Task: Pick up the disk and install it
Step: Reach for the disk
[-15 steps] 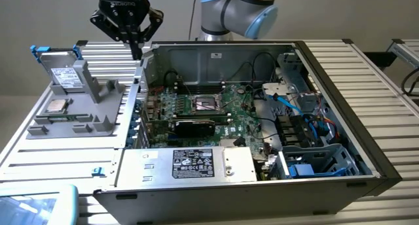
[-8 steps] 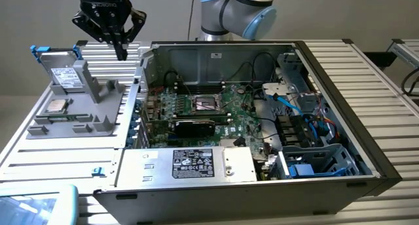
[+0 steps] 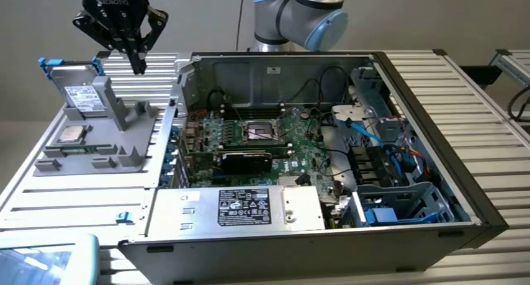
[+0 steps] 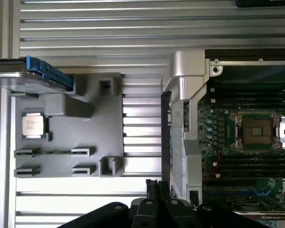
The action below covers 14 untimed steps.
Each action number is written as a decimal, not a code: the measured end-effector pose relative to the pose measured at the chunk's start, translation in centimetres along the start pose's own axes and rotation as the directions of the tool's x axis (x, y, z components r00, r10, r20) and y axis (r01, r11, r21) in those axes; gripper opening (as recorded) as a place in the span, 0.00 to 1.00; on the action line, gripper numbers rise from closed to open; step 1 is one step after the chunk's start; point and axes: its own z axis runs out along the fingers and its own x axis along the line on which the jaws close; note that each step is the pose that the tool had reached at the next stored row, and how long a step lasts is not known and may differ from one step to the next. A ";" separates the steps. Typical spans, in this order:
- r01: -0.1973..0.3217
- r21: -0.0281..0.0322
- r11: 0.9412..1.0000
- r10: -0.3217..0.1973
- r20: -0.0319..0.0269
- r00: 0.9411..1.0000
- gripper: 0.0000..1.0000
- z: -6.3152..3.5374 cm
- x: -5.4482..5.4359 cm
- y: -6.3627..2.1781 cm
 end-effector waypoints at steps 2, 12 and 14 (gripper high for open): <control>0.000 0.005 1.000 0.000 0.000 1.000 0.11 0.00 0.4 0.34; 0.000 0.007 1.000 0.000 0.000 1.000 0.11 0.08 3.9 2.05; 0.000 0.007 1.000 0.000 0.000 1.000 0.11 0.10 4.8 2.31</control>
